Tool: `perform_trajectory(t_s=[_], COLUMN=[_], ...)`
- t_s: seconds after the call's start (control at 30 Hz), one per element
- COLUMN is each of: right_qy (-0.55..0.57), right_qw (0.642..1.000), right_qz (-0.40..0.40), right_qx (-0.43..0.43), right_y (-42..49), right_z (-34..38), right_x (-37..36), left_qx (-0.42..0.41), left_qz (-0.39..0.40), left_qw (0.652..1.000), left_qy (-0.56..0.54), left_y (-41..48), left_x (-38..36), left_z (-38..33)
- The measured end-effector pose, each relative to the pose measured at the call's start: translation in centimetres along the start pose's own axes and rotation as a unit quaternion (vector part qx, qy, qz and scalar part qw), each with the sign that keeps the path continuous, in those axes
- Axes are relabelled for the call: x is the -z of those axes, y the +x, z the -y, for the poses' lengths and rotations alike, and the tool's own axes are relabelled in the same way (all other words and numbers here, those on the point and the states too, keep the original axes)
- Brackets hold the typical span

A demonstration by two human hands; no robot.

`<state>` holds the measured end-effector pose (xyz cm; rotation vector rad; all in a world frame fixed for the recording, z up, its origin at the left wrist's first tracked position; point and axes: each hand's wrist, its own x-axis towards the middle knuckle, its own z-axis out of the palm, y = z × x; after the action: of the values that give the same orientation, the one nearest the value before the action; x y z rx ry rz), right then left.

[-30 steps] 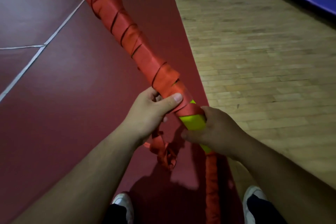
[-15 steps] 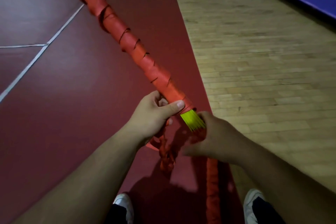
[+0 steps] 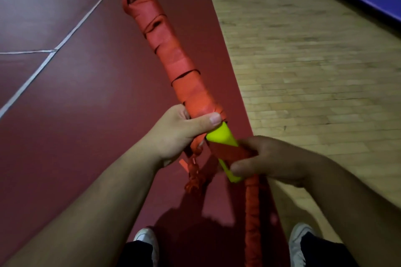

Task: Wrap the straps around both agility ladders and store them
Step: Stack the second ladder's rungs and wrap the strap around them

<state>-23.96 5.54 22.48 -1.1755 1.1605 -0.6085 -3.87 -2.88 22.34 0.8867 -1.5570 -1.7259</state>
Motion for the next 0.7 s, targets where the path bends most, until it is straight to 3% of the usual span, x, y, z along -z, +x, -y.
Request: perform_trajectory(t_s=[0.13,0.27,0.33,0.43,0.6,0.7], right_qy=[-0.018,0.036,0.054,0.064,0.114,0.094], right_qw=[0.964,0.940,0.918,0.848,0.855,0.839], right_qz=[-0.258,-0.326,-0.386,-0.525,-0.506,-0.535], right_qx=[0.058,0.089,0.071,0.007,0.008,0.034], right_y=[0.5,2.2,2.9,3.4,3.2,2.9], right_z=[0.6,1.7,1.4,0.0,-1.0,-1.3], right_x=[1.7,0.5,-0.1,0.3,1.6,1.6], left_qx=[0.043,0.040,0.008,0.005,0.092,0.067], left_qz=[-0.016,-0.025,0.034,0.122,0.232,0.225], left_qw=[0.988,0.940,0.917,0.878,0.873,0.848], left_qy=[0.146,0.337,0.397,0.463,0.418,0.475], left_y=[-0.6,-1.1,-1.8,-2.5,-2.1,-1.9], left_x=[0.5,-2.7,-4.5,-5.7,-5.7,-5.4], left_z=[0.1,2.5,3.7,4.8,3.6,3.4])
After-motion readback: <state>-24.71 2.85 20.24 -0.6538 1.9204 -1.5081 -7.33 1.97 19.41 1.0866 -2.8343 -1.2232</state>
